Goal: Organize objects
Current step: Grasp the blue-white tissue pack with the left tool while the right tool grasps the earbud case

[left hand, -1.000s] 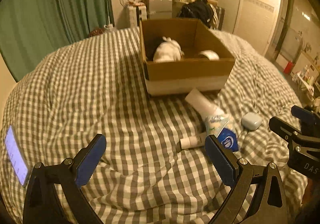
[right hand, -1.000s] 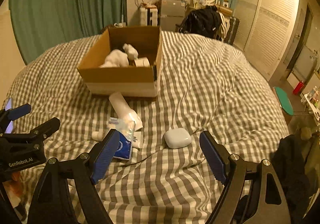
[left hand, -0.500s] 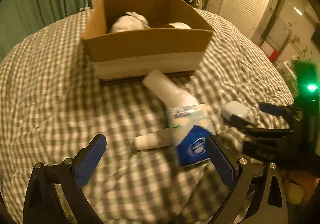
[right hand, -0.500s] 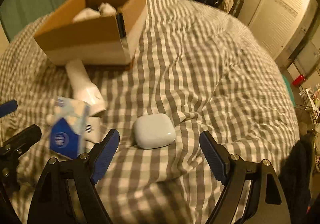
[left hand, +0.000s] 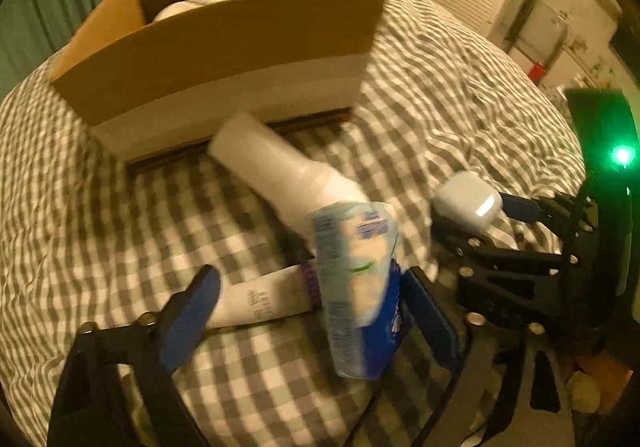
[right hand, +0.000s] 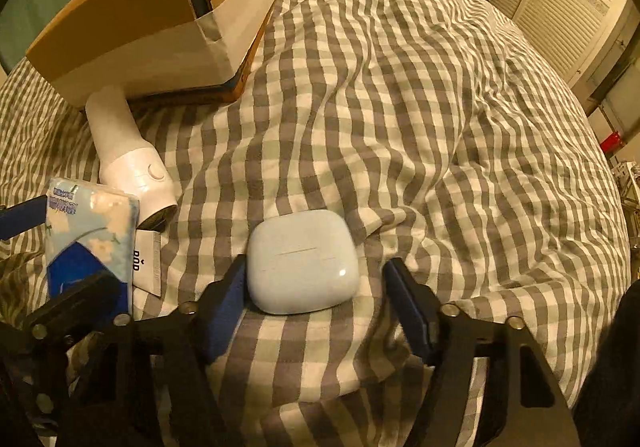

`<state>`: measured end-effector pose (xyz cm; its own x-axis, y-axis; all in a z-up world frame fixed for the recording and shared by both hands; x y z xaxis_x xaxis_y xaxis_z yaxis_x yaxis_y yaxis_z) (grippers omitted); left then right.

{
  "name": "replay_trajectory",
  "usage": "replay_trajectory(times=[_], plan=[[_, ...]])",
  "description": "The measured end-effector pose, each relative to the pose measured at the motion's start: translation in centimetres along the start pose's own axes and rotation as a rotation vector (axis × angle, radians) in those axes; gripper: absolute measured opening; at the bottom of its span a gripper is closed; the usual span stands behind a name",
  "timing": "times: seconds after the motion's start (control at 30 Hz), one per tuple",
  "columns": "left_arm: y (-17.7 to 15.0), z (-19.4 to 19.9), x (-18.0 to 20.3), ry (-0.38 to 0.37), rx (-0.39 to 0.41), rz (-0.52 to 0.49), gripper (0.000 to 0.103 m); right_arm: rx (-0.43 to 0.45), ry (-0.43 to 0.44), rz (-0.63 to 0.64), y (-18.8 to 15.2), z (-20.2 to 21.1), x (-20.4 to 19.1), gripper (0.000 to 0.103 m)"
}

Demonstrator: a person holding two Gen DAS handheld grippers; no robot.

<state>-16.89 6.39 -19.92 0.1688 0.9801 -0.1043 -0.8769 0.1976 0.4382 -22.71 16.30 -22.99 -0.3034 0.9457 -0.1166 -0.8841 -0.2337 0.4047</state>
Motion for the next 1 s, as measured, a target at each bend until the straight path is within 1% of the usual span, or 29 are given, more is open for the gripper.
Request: replay_trajectory(times=[0.07, 0.1, 0.13, 0.17, 0.23, 0.37, 0.4, 0.43, 0.53, 0.6, 0.67, 0.77, 0.9, 0.97, 1.0], plan=[[0.0, 0.0, 0.9, -0.022, 0.004, -0.031, 0.071, 0.009, -0.007, -0.010, 0.1, 0.1, 0.2, 0.054], [-0.1, 0.2, 1.3, -0.021, 0.011, -0.046, 0.068, 0.014, -0.010, -0.016, 0.1, 0.1, 0.3, 0.048], [-0.1, 0.5, 1.6, -0.025, 0.022, -0.063, 0.059, 0.024, -0.011, -0.026, 0.0, 0.3, 0.5, 0.045], [-0.1, 0.7, 1.7, -0.036, 0.030, -0.069, 0.044, 0.029, -0.009, -0.034, -0.1, 0.6, 0.6, 0.043], [-0.2, 1.2, 1.9, -0.072, 0.035, -0.070, 0.029, 0.039, -0.002, -0.047, -0.2, 0.8, 0.8, 0.038], [-0.6, 1.8, 1.6, -0.072, 0.036, -0.064, 0.023, 0.061, -0.001, -0.048, -0.3, 1.7, 0.7, 0.029], [-0.6, 2.0, 1.4, -0.075, 0.035, -0.057, 0.023, 0.066, -0.003, -0.048, -0.3, 2.0, 0.7, 0.024], [-0.7, 2.1, 1.1, -0.076, 0.034, -0.048, 0.022, 0.075, -0.011, -0.045, -0.4, 2.4, 0.6, 0.016], [-0.8, 2.7, 0.3, -0.078, 0.034, -0.016, 0.021, 0.094, -0.014, -0.036, -0.5, 3.5, 0.5, 0.010], [-1.1, 3.3, -0.2, -0.083, 0.035, 0.007, 0.021, 0.109, -0.006, -0.024, -0.6, 4.3, 0.3, 0.004], [-1.5, 4.2, -1.0, -0.079, 0.040, 0.026, 0.021, 0.122, 0.013, -0.015, -0.8, 5.2, 0.0, 0.004], [-1.7, 5.2, -1.9, -0.070, 0.049, 0.048, 0.021, 0.143, 0.017, 0.007, -1.2, 6.7, -0.9, 0.004], [-1.7, 5.9, -2.8, -0.031, 0.063, 0.062, 0.021, 0.153, 0.017, 0.014, -1.5, 7.6, -1.3, 0.004], [-1.7, 6.0, -3.5, -0.007, 0.069, 0.071, 0.021, 0.151, 0.002, 0.011, -1.4, 7.5, -1.3, 0.012], [-1.6, 5.9, -4.0, 0.002, 0.070, 0.078, 0.021, 0.150, 0.003, 0.011, -1.2, 7.3, -1.2, 0.025]])
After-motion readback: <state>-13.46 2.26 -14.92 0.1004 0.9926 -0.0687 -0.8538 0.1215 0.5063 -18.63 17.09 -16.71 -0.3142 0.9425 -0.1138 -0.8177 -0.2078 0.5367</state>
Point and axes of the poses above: each gripper's, at about its wrist camera, not at the fingertips, and z roughly against the way its jaws point, x to its right, y to its top, the point moved 3 cm from there along -z, roughly the way its jaws point, and after that the axes turned 12 degrees about y, right-handed, at the moved point
